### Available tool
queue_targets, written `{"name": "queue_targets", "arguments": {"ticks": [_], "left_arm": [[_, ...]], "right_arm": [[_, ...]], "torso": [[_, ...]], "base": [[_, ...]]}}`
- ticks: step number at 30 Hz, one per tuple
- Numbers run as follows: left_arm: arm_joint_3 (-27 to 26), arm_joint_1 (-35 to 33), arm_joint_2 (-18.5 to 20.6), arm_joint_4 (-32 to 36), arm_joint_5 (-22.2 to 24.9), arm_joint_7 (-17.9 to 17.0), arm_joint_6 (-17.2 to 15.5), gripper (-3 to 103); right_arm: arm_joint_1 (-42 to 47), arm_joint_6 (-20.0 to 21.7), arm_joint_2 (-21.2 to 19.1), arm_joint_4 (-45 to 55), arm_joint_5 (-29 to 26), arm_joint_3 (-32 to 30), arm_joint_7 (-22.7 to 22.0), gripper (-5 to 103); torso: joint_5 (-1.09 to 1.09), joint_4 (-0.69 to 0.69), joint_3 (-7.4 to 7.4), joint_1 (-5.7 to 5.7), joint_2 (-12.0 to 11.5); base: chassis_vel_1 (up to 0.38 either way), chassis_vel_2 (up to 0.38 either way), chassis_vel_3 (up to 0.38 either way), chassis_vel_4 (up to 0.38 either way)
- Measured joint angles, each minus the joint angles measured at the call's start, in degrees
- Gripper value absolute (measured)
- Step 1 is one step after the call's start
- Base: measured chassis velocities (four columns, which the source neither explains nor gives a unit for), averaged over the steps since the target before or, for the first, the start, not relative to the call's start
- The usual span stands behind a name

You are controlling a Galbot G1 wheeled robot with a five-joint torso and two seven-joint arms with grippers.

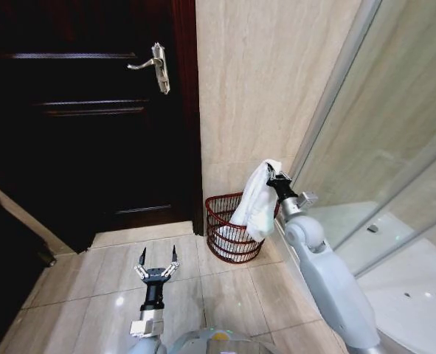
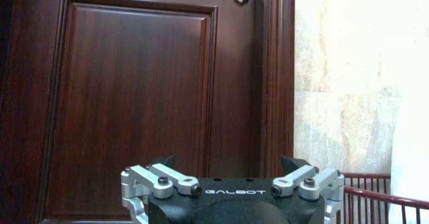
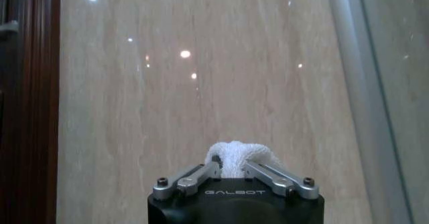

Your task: Discard the used towel into the hamper.

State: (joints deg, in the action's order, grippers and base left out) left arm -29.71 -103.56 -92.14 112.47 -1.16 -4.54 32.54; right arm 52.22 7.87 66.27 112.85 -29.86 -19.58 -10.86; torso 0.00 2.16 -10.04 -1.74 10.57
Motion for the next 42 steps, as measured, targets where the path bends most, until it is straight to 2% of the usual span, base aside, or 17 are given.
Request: {"name": "queue_targets", "arguments": {"ticks": [5, 11, 16, 19, 28, 33, 42], "left_arm": [[0.2, 0.3, 0.0, -0.2, -0.2, 0.0, -0.2, 100], [0.6, 0.2, 0.0, -0.2, -0.6, 0.0, -0.3, 100], [0.2, 0.0, 0.0, -0.2, -0.5, 0.0, -0.3, 100], [-0.2, -0.1, 0.0, -0.2, -0.3, 0.0, -0.2, 100], [-0.3, 0.2, 0.0, -0.4, -0.1, 0.0, -0.1, 100], [-0.3, 0.4, 0.0, -0.5, -0.1, 0.0, -0.2, 100], [-0.5, 0.6, 0.0, -0.8, -0.4, 0.1, -0.1, 100]], "right_arm": [[-3.4, 1.0, -1.4, 0.2, -1.4, -0.6, -0.1, 1], [-16.5, 2.6, -3.4, -3.8, -6.1, 3.6, -1.5, 1], [-23.7, 3.0, -2.6, -9.5, -6.8, 7.3, -1.7, 1], [-25.0, 2.5, -1.8, -11.9, -6.4, 8.2, -1.7, 1], [-20.8, -1.8, 0.9, -19.0, -4.2, 8.7, 1.0, 1], [-16.7, -7.2, 3.5, -23.9, -1.3, 8.3, 3.0, 1], [-10.7, -8.1, 5.1, -24.5, -1.1, 7.5, 2.9, 1]], "torso": [[0.02, -0.02, -0.08, -0.02, 0.1], [-0.02, 0.01, -0.2, -0.09, 0.3], [-0.01, 0.02, -0.26, -0.12, 0.4], [-0.02, 0.02, -0.28, -0.14, 0.4], [0.0, -0.01, -0.34, -0.16, 0.5], [0.0, 0.0, -0.37, -0.18, 0.6], [-0.01, 0.01, -0.39, -0.19, 0.6]], "base": [[0.0, 0.0, 0.0, 0.0], [0.0, 0.0, 0.0, 0.0], [0.0, 0.0, 0.0, 0.0], [0.0, 0.0, 0.0, 0.0], [0.0, 0.0, 0.0, 0.0], [0.0, 0.0, 0.0, 0.0], [0.0, 0.0, 0.0, 0.0]]}}
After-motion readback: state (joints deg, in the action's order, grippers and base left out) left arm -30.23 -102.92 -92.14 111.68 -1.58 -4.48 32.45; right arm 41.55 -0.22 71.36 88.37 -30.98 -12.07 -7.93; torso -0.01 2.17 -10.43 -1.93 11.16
